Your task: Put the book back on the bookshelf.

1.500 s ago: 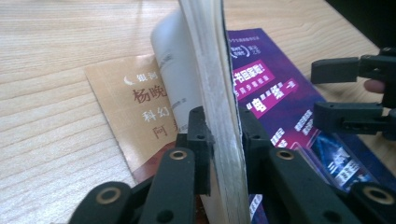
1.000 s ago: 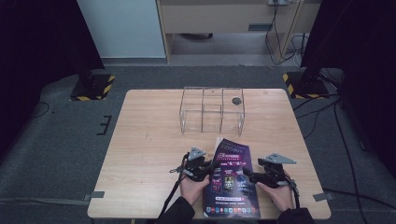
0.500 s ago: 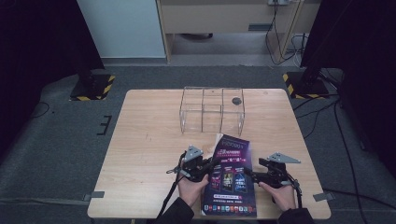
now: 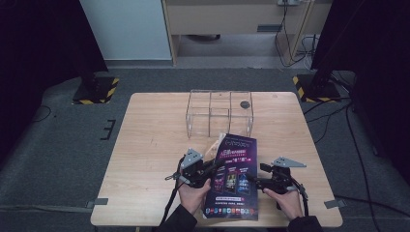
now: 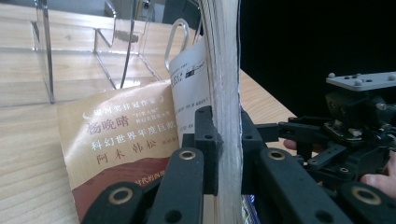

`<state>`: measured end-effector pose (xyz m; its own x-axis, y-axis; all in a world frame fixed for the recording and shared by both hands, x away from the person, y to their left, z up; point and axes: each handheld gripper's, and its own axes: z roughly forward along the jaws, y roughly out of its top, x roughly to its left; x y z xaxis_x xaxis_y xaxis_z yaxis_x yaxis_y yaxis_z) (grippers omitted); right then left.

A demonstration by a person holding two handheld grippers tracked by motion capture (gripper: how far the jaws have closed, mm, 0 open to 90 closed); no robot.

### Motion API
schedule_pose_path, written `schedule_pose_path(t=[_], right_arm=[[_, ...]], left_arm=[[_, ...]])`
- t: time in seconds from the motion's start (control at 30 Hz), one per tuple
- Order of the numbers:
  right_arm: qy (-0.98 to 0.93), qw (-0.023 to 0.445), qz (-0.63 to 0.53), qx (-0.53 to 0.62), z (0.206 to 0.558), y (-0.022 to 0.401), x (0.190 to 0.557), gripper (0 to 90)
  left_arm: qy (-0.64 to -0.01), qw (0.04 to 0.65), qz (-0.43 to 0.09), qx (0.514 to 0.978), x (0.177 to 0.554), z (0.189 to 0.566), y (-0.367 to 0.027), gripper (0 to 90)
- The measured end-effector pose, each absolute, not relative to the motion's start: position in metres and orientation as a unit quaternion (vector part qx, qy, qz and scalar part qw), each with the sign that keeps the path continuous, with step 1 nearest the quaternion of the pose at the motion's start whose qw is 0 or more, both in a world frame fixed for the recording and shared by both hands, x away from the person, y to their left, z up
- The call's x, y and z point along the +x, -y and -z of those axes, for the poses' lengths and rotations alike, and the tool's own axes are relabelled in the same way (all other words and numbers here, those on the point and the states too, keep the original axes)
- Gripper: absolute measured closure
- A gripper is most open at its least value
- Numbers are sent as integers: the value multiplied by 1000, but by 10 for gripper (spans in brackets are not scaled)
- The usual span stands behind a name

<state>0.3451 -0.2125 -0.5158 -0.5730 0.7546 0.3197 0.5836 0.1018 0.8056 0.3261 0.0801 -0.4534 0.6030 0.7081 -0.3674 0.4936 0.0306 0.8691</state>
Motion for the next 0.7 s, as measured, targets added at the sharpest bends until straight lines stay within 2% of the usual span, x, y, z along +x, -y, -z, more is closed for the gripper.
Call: schedule_pose_path(t=[0.7], right_arm=[[-740,18,-526,418,514,194,351,205]], left_arm=[[-417,588,-105,685,317,442,-86,832]])
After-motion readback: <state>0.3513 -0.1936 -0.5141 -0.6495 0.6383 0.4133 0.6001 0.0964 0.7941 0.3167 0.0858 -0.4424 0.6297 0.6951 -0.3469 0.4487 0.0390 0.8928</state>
